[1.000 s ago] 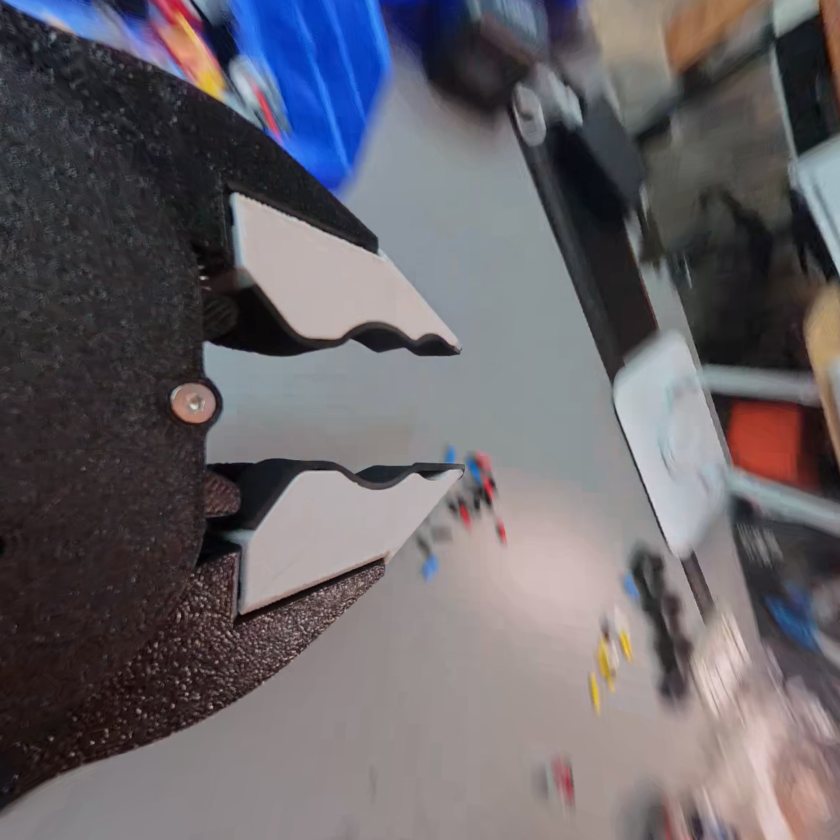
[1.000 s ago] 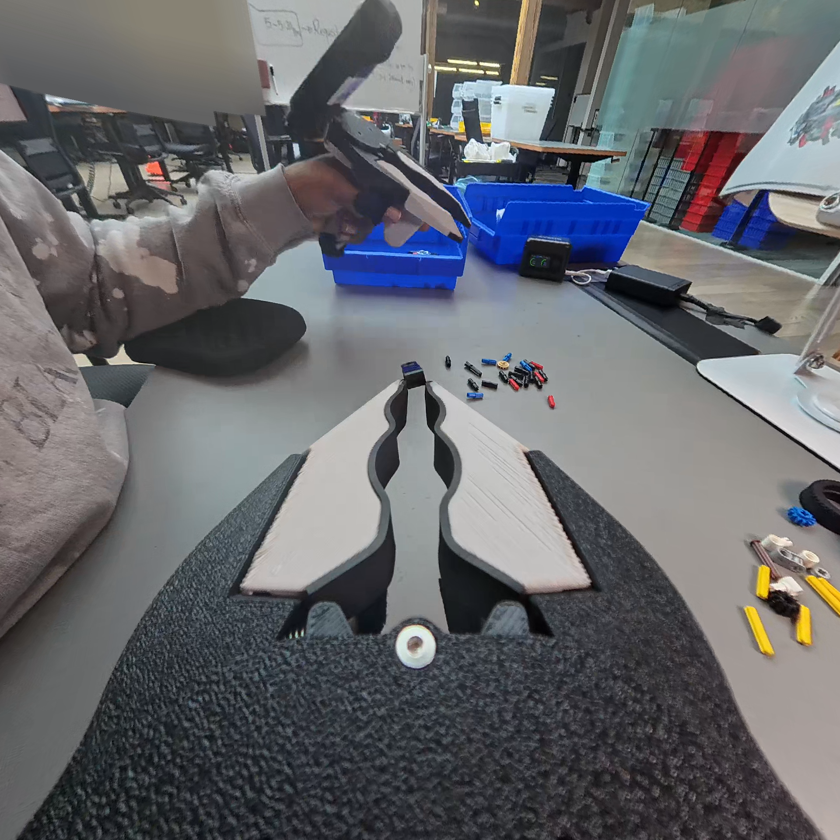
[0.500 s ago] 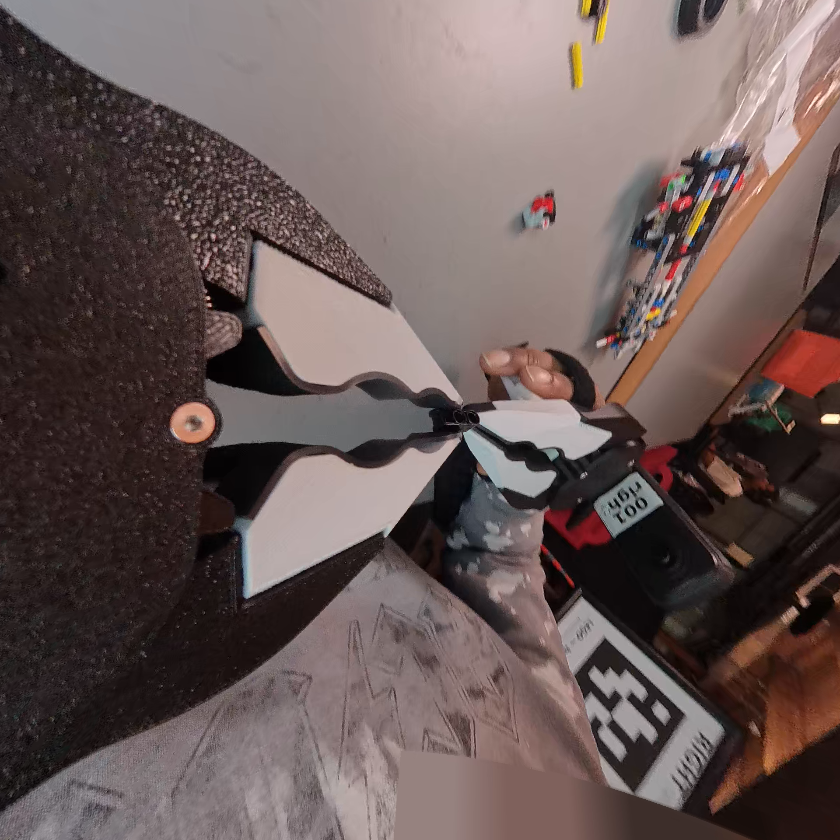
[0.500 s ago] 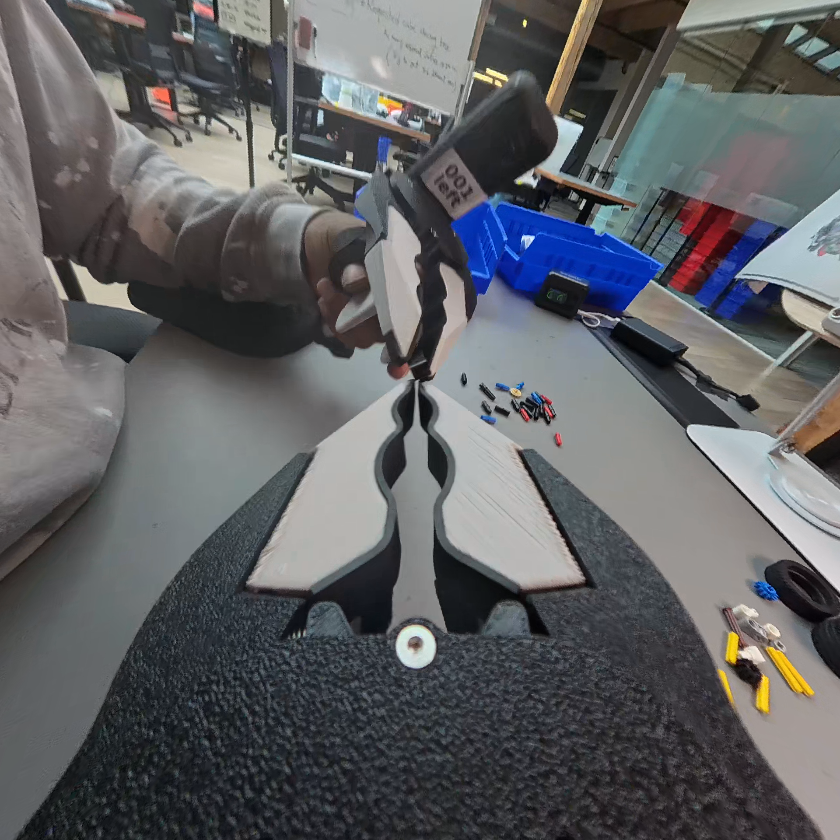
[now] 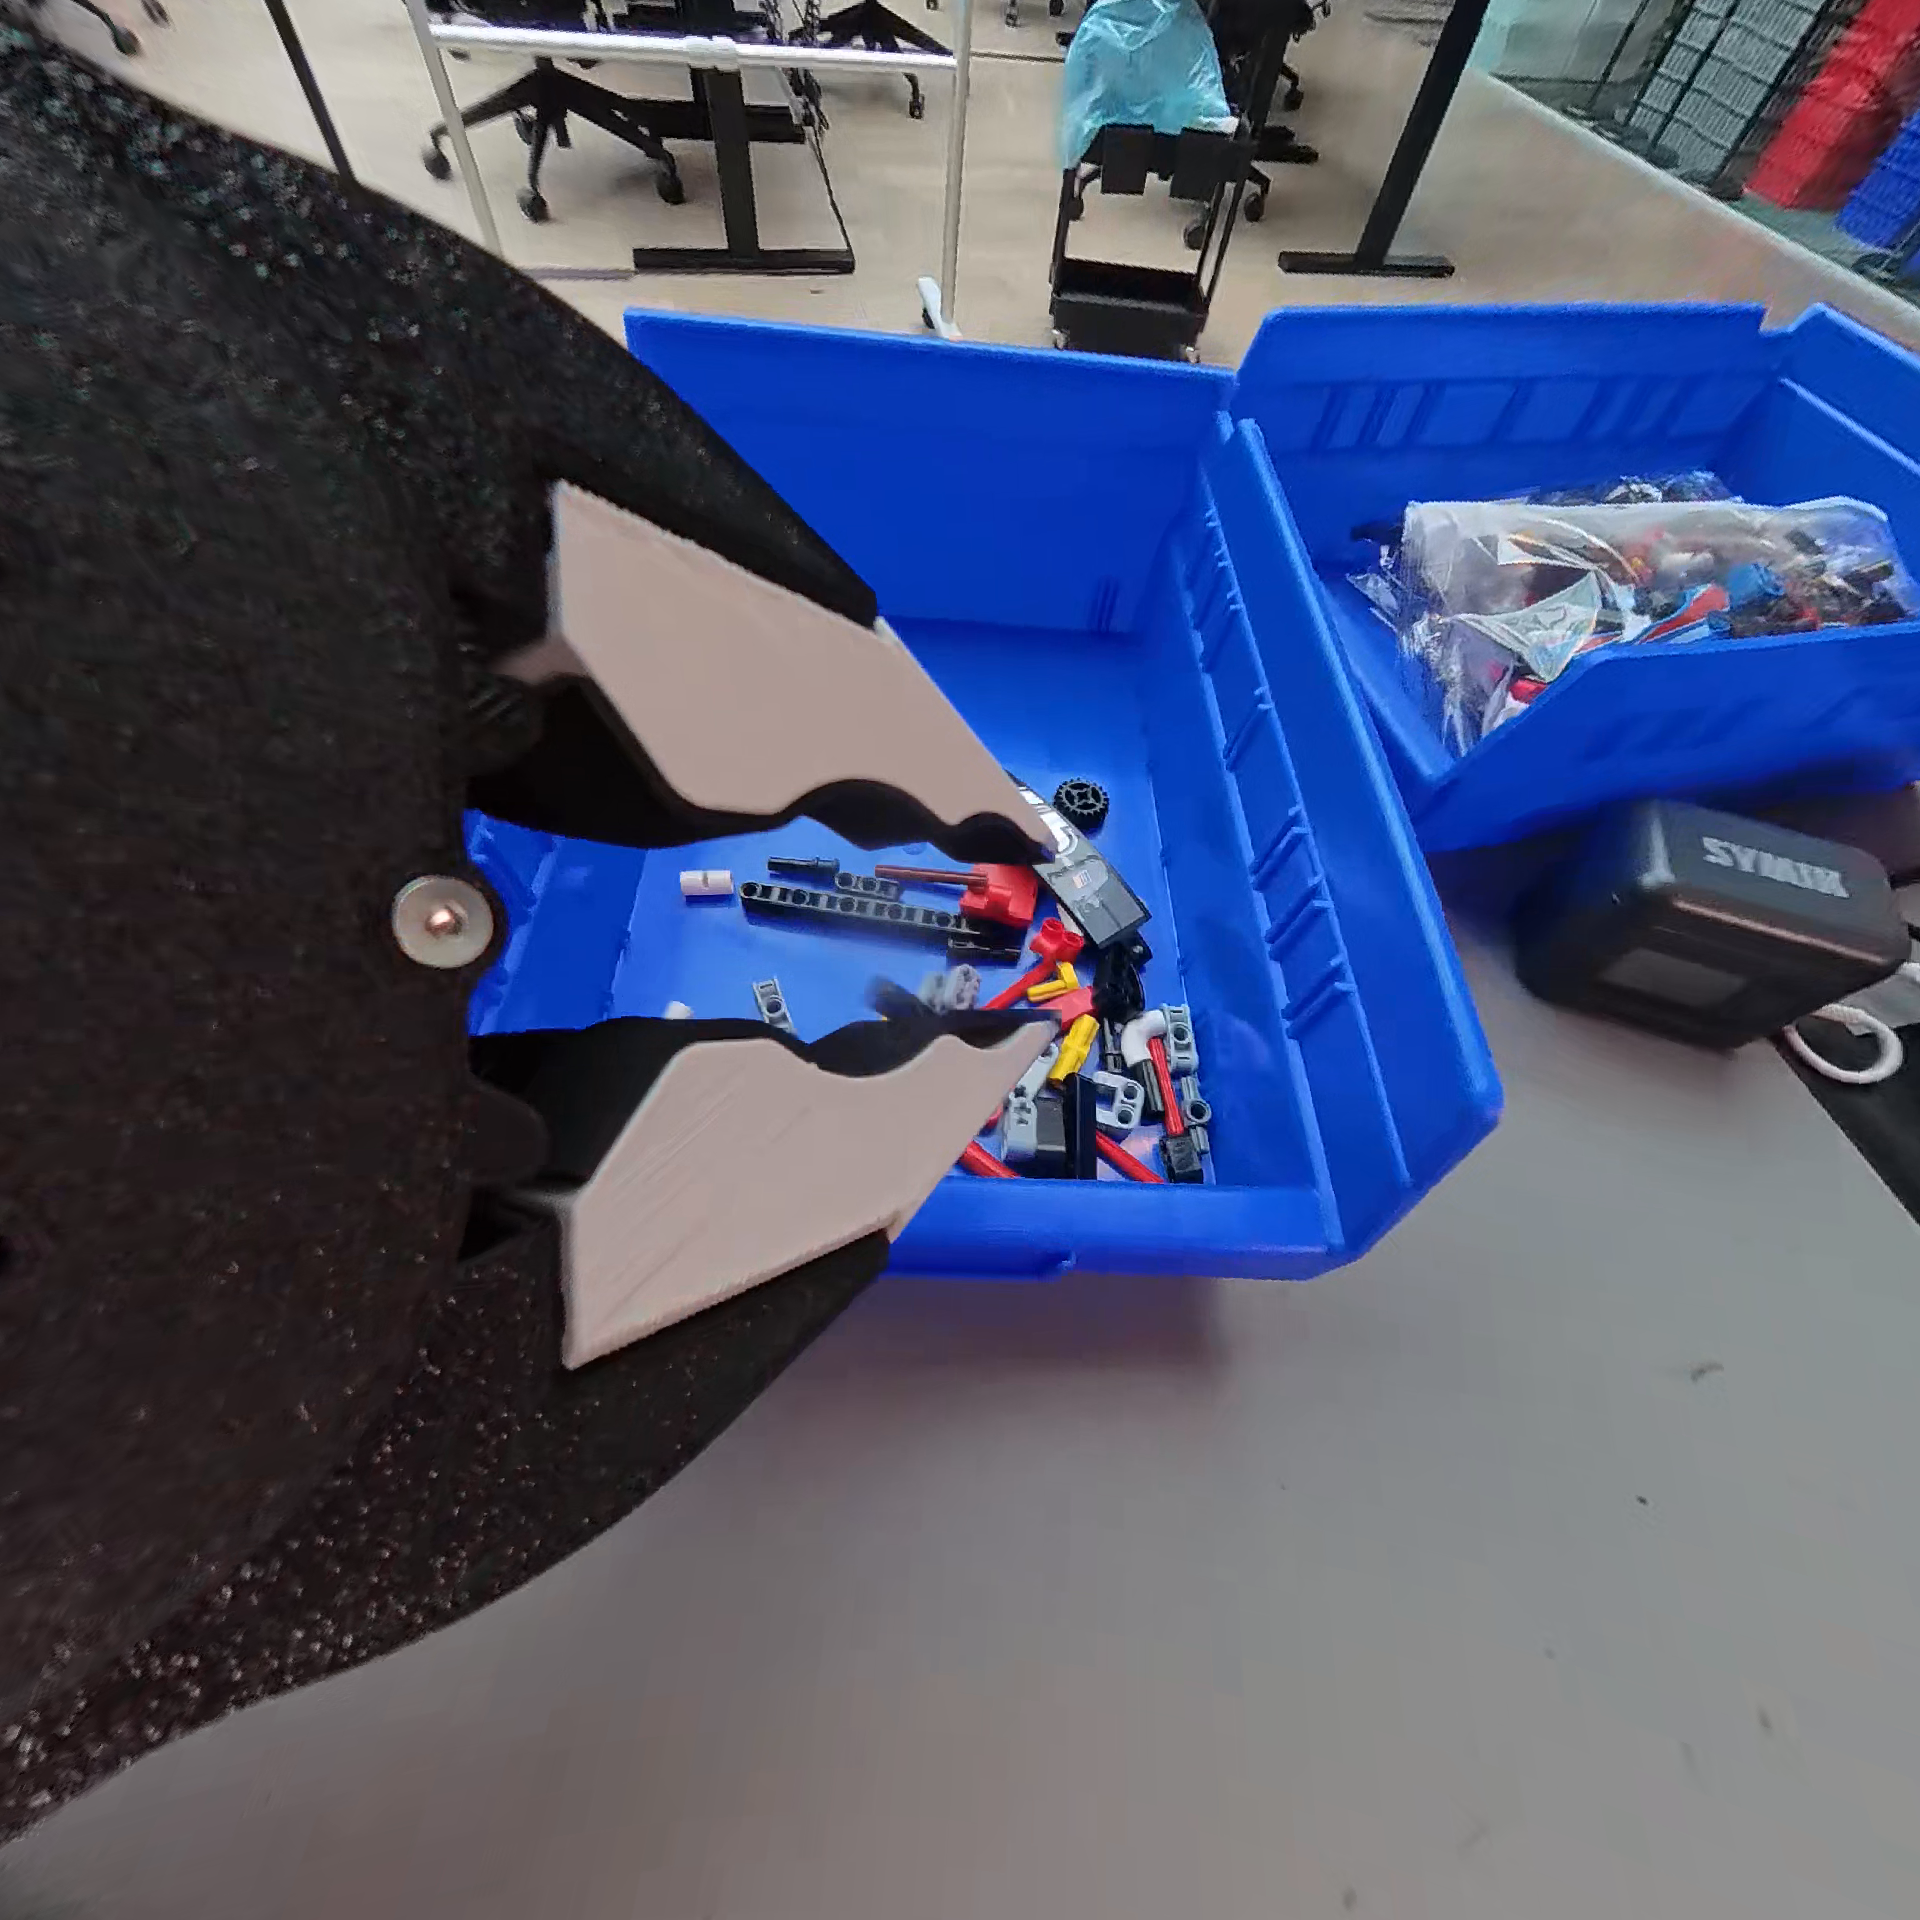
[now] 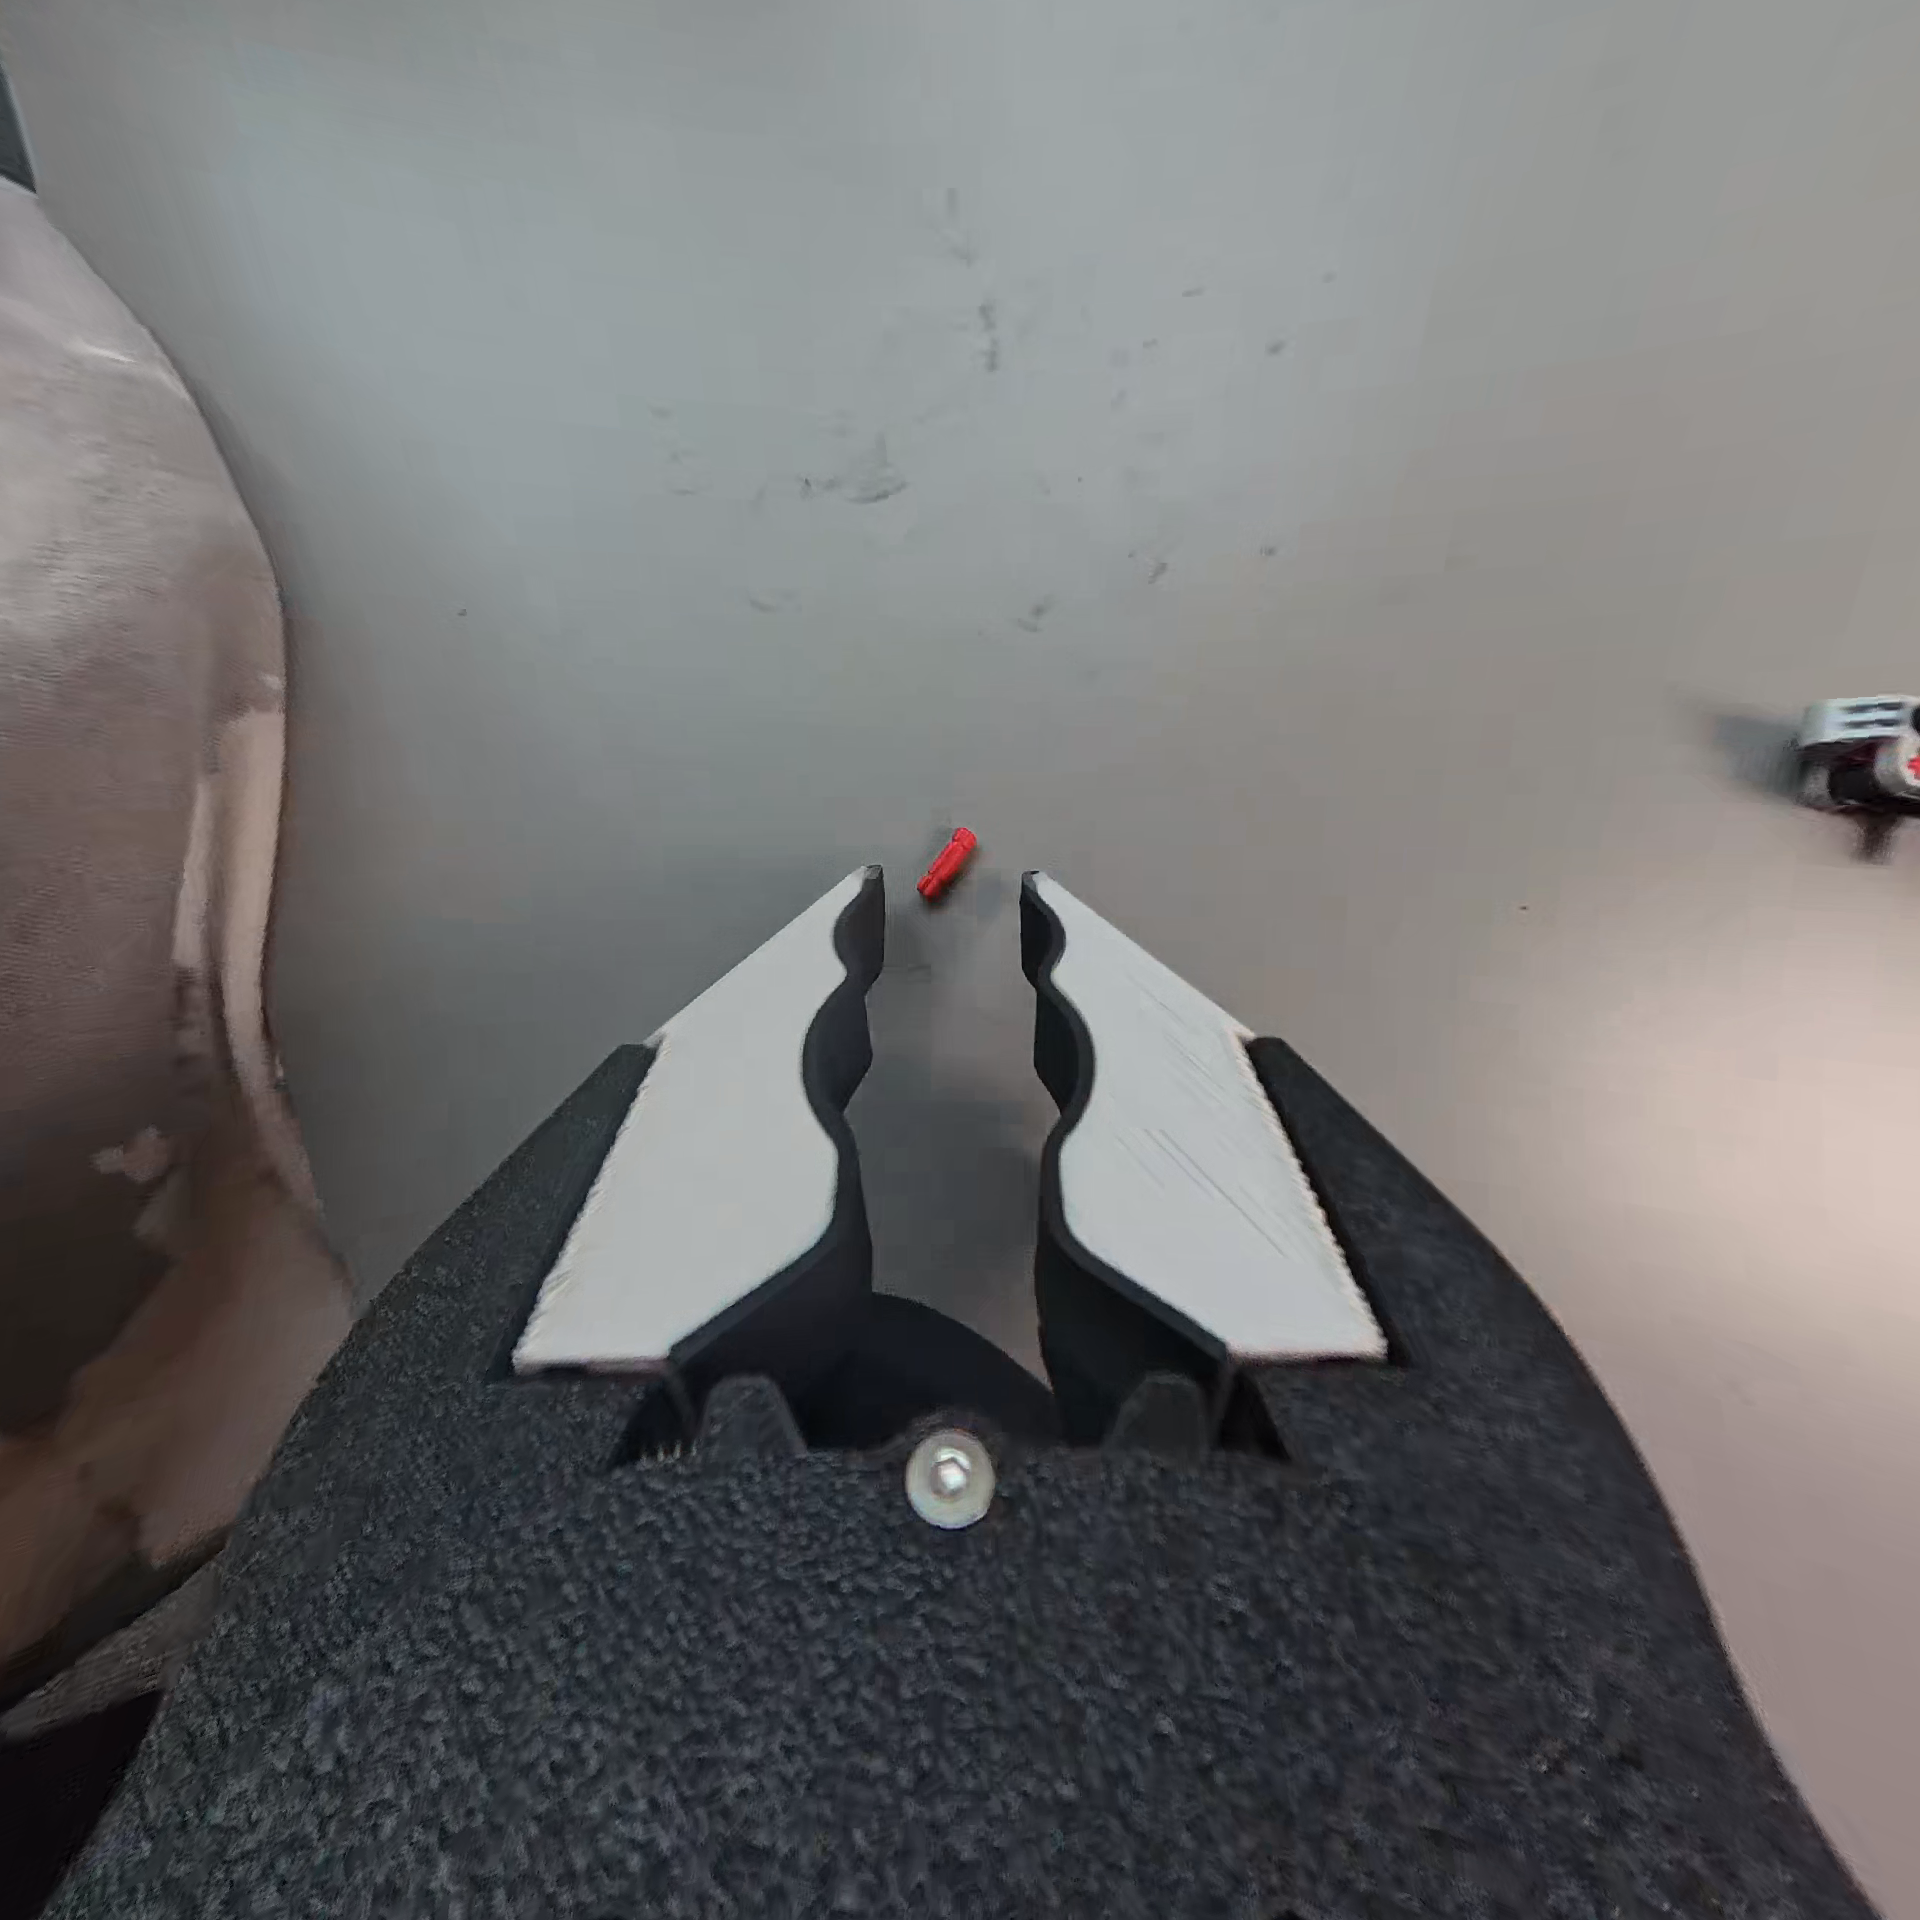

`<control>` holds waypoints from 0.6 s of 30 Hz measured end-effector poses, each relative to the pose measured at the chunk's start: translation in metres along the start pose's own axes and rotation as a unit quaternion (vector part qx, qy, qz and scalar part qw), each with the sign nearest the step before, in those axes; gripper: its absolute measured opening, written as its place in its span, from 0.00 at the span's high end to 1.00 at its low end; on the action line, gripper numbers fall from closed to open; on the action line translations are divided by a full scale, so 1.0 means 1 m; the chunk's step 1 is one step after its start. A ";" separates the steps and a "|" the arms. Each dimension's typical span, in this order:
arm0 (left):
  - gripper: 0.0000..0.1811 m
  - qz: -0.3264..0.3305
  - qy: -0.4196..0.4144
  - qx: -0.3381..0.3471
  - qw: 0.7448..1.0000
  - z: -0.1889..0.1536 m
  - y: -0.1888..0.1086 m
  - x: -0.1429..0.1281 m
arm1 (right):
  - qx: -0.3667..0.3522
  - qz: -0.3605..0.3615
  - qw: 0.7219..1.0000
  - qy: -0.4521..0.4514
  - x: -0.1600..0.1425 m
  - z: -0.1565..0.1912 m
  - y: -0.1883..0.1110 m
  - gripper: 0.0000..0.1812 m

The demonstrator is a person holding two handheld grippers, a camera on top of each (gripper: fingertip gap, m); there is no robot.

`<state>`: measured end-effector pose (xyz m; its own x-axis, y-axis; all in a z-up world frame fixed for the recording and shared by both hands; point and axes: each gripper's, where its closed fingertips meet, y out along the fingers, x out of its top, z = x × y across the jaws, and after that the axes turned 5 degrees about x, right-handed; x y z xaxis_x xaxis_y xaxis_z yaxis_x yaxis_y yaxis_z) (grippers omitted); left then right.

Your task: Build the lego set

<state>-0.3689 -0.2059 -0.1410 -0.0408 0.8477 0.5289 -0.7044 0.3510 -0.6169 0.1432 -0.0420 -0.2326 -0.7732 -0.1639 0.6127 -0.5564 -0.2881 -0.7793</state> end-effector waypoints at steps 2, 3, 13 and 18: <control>0.81 -0.062 -0.015 -0.037 0.997 -0.016 -0.014 0.021 | -0.010 0.009 1.000 0.001 0.000 -0.003 0.004 0.91; 0.79 -0.101 -0.018 -0.076 0.992 -0.033 -0.026 0.035 | -0.005 0.015 1.000 0.006 0.001 -0.003 0.006 0.92; 0.81 -0.209 -0.038 -0.684 0.697 -0.297 -0.221 0.078 | -0.024 -0.198 0.960 -0.194 0.122 0.017 0.009 0.99; 0.88 -0.173 -0.038 -0.751 0.636 -0.321 -0.247 0.078 | -0.054 -0.244 0.928 -0.277 0.162 0.035 0.004 0.99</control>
<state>0.0292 -0.0984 -0.1347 -0.1420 0.6150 0.7756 0.7889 0.5436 -0.2867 0.0265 -0.1023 -0.1323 -0.1617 -0.5073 0.8464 -0.8500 -0.3642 -0.3807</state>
